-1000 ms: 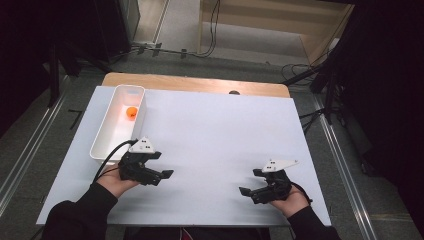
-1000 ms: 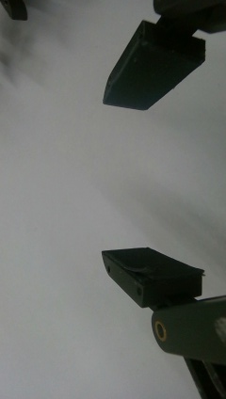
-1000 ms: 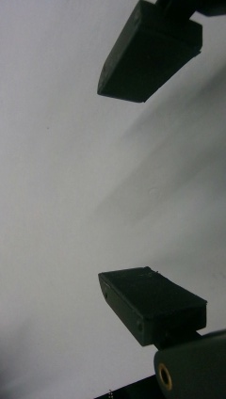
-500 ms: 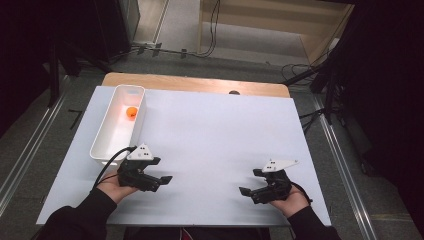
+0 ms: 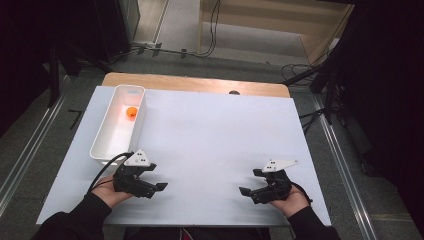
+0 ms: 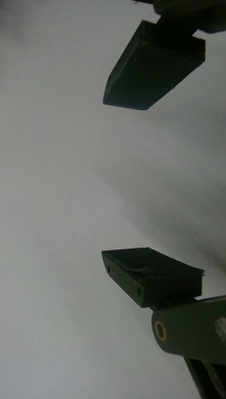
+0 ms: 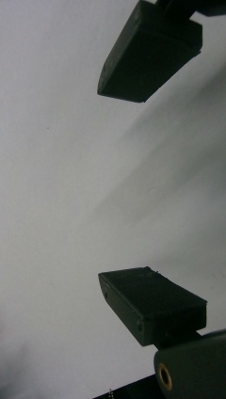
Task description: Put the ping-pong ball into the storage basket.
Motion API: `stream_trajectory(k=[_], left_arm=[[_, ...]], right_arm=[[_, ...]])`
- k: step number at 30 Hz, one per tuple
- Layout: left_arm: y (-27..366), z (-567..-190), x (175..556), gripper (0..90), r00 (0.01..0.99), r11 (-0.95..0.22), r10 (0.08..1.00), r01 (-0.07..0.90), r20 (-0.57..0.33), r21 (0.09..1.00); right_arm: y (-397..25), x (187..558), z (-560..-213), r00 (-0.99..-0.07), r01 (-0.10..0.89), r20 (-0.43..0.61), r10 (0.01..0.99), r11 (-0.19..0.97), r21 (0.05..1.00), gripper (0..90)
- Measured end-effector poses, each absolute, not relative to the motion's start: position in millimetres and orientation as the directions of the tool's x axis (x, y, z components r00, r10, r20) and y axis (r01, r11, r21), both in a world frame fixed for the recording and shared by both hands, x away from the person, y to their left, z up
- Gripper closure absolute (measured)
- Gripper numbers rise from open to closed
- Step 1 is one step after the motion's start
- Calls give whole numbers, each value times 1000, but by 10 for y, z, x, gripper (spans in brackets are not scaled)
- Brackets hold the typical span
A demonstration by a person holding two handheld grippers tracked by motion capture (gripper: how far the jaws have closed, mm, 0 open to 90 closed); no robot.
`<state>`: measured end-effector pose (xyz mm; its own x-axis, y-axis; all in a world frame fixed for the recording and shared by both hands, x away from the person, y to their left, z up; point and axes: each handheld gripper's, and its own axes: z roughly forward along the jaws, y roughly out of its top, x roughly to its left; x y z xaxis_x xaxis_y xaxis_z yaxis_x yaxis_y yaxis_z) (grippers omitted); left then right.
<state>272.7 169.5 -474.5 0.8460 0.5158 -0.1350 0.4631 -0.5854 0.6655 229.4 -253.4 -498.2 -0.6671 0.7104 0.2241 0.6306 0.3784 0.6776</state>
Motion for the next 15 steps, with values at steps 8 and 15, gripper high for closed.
stream_trajectory(k=[8, 15], left_arm=[[1726, -4767, 2725, 221, 840, -583, 521, 478, -148, 657], [1728, -4775, 2735, 221, 846, -594, 514, 471, -143, 652]], right_arm=[[-2532, 2294, -4984, -667, 631, 227, 710, 377, 678, 95], [-2534, 2299, -4987, -673, 627, 223, 705, 384, 677, 95]])
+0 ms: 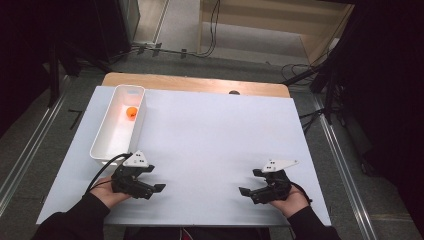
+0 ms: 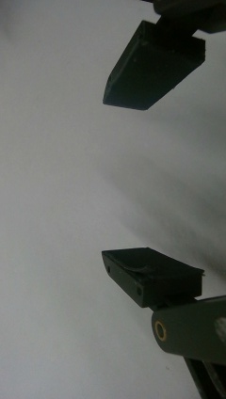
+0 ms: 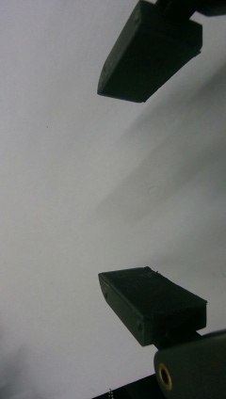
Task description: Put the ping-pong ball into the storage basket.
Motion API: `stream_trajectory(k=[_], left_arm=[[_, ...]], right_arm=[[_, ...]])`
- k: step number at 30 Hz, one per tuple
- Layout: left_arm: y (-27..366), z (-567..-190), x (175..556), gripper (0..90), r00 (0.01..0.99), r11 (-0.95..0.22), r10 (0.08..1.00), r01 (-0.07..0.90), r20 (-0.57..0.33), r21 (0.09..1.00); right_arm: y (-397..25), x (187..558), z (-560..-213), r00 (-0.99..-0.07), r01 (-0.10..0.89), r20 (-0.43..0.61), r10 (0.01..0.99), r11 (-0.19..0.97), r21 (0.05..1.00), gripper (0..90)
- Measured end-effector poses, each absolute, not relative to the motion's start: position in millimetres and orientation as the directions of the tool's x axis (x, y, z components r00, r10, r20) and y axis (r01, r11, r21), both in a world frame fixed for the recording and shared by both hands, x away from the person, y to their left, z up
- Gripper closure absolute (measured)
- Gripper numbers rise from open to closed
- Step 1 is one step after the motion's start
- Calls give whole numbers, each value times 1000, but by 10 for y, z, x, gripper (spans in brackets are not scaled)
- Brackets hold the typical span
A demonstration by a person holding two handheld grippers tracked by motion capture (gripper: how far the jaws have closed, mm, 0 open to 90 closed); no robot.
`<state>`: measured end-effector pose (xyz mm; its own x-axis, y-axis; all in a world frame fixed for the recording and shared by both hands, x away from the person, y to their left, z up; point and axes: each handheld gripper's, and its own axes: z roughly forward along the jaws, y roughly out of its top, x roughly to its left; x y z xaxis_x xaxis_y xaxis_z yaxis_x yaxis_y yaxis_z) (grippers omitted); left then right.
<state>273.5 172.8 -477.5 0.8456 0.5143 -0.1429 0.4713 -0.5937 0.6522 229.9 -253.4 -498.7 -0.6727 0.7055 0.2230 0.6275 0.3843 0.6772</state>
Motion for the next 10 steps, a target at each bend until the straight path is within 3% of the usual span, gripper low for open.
stream_trajectory(k=[10], left_arm=[[1728, -4791, 2738, 221, 850, -611, 511, 462, -125, 643]], right_arm=[[-2533, 2300, -4987, -670, 629, 225, 708, 380, 678, 95]])
